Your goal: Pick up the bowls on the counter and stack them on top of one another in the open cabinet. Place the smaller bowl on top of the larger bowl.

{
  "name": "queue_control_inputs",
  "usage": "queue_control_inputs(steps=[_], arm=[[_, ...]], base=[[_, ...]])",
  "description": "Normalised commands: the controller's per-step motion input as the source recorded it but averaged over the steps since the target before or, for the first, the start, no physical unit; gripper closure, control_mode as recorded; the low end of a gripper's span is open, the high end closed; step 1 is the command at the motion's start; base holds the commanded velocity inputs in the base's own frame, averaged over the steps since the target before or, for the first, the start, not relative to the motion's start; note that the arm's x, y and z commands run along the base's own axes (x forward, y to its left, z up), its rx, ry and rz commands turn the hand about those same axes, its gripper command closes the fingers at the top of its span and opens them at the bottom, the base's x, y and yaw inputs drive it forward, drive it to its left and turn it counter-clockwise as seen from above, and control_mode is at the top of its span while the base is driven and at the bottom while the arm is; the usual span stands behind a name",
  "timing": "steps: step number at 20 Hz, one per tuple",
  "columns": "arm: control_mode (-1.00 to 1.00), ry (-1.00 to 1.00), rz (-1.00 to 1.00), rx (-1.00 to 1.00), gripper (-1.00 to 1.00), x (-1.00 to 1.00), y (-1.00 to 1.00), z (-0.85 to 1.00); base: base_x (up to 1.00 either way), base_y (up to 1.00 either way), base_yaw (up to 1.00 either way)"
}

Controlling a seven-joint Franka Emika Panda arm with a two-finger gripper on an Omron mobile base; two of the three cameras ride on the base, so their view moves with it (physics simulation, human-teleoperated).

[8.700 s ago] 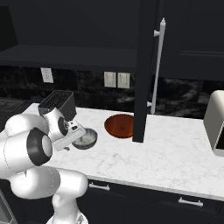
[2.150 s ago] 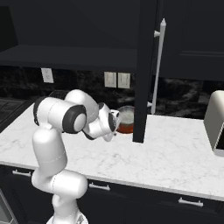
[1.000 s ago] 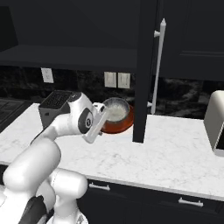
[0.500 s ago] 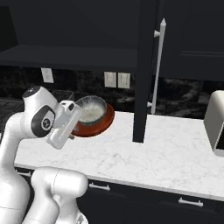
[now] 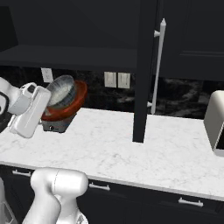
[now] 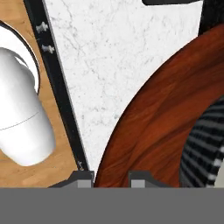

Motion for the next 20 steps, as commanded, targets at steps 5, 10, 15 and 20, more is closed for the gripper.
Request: queue_control_inputs(steps=[5, 10, 15, 20], arm=[[-1.00, 0.03, 0.00, -0.08, 1.00, 0.53, 0.15, 1.00], [-1.00, -0.01, 0.00, 0.01, 1.00, 0.58, 0.00, 0.97], [-1.00, -0.03, 0.00, 0.08, 1.00, 0.64, 0.00, 0.43], [-1.00, 0.00, 0.00, 0.15, 1.00, 1.00, 0.00, -0.01]], base=[[0.00, 0.00, 0.00], [0.00, 0.00, 0.00], [0.00, 0.00, 0.00], [0.00, 0.00, 0.00]])
